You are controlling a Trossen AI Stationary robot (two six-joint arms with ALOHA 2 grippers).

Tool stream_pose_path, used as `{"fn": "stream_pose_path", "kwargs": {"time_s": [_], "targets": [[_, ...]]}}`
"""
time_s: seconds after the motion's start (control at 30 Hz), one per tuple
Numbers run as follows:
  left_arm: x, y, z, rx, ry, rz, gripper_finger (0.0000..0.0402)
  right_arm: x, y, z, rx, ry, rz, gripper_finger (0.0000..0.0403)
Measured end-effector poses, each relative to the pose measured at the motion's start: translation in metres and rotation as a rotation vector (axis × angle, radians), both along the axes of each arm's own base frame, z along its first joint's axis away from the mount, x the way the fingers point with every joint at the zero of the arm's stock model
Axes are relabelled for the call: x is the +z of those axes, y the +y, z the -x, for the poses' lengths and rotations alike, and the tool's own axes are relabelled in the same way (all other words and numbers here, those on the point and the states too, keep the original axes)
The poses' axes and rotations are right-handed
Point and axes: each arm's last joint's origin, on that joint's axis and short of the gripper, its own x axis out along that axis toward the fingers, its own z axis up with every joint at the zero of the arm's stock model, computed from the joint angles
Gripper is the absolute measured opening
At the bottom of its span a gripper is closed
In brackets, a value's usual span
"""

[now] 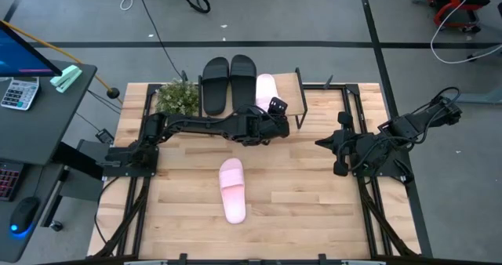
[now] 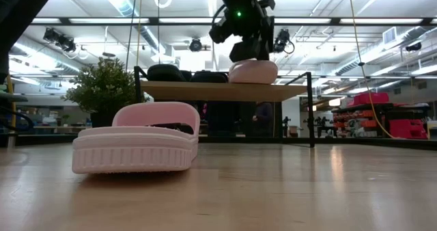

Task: Pick and place slides into the shelf
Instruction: Put the pink slide on the shelf

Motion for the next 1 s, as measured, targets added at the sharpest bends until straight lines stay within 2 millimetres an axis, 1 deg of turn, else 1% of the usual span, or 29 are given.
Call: {"fn": "stream_pose_path", "kwargs": {"time_s": [0.13, 0.23, 0.3, 0.4, 0.5, 0.63, 0.73, 0.8, 0.93, 1.0], "targets": [[0.011, -0.005, 0.004, -0.012, -0.024, 0.000, 0.0194, 0.000, 0.000, 0.000, 0.000, 0.002, 0.001, 0.0000], [0.021, -0.016, 0.008, -0.057, -0.015, -0.023, 0.0188, 0.000, 0.000, 0.000, -0.003, 0.004, -0.002, 0.0000], [0.031, -0.028, 0.016, -0.103, 0.031, -0.049, 0.0184, -0.001, 0.000, 0.001, -0.003, 0.008, -0.003, 0.0000], [0.043, -0.050, 0.034, -0.159, 0.107, -0.057, 0.0181, -0.001, 0.000, 0.001, 0.001, 0.009, -0.007, 0.0000], [0.049, -0.076, 0.053, -0.163, 0.157, -0.048, 0.0182, -0.001, 0.000, 0.001, 0.002, 0.009, -0.007, 0.0000], [0.045, -0.112, 0.073, -0.140, 0.195, -0.028, 0.0189, -0.001, 0.000, 0.001, 0.005, 0.014, -0.007, 0.0000], [0.043, -0.135, 0.080, -0.166, 0.191, -0.040, 0.0192, -0.001, 0.000, 0.001, 0.019, 0.019, -0.022, 0.0000], [0.042, -0.147, 0.084, -0.147, 0.174, -0.103, 0.0194, -0.001, 0.001, 0.001, 0.022, 0.017, -0.047, 0.0000], [0.043, -0.166, 0.093, -0.098, 0.168, -0.299, 0.0193, -0.001, 0.003, 0.000, 0.059, 0.024, -0.103, 0.0000], [0.045, -0.174, 0.097, -0.104, 0.165, -0.343, 0.0189, -0.002, 0.004, 0.000, 0.083, 0.037, -0.121, 0.0000]]}}
